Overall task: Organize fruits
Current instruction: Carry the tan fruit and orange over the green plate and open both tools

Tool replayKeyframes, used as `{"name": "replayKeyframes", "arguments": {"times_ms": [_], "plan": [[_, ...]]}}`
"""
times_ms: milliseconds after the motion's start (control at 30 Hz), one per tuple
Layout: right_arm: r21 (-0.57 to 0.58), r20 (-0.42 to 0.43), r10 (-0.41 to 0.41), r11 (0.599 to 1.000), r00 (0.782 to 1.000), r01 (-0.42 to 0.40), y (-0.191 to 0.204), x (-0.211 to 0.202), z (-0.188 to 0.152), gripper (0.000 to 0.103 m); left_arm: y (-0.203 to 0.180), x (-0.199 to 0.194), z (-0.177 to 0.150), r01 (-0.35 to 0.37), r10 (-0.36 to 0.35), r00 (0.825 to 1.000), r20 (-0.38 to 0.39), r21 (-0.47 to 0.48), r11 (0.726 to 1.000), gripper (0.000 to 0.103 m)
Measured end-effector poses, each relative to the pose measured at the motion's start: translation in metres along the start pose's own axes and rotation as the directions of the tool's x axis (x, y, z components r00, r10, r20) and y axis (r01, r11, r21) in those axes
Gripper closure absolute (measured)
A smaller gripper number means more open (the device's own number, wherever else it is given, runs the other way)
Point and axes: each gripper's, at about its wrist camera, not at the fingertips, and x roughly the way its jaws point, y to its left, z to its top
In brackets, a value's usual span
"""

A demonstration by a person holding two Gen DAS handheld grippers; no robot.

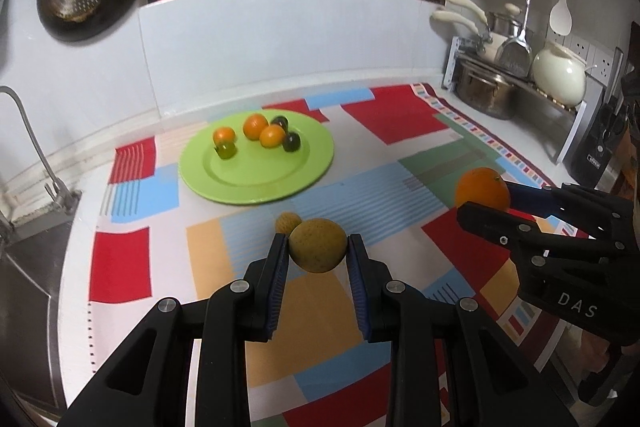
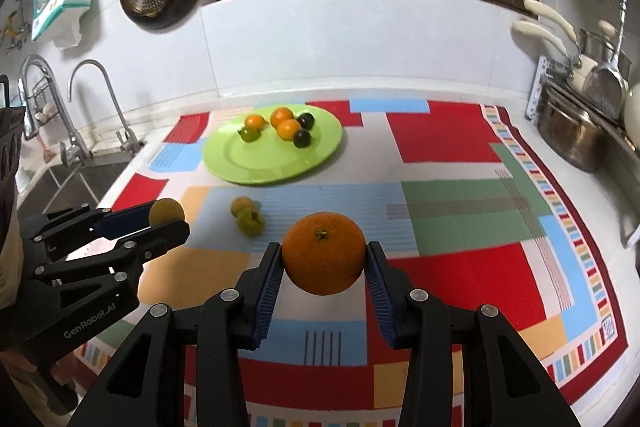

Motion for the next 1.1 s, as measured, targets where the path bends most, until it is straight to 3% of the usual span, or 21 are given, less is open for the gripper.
{"name": "replayKeyframes", "arguments": {"times_ms": [733,1100], "plan": [[-0.104,0.137,0.08,0.992,0.987,-0.066,0.029,-0.007,0.053,0.06,0.023,-0.026,0.042,-0.087,0.085,0.986,0.145,0.011,0.996,0.073],[-0.144,0.171,0.128,0.984,0.977,-0.103,0.038,0.003,0.082,0.06,0.039,-0.02,0.065,-0.103,0.102,0.979,0.176,-0.004,0.995,0.073]]}}
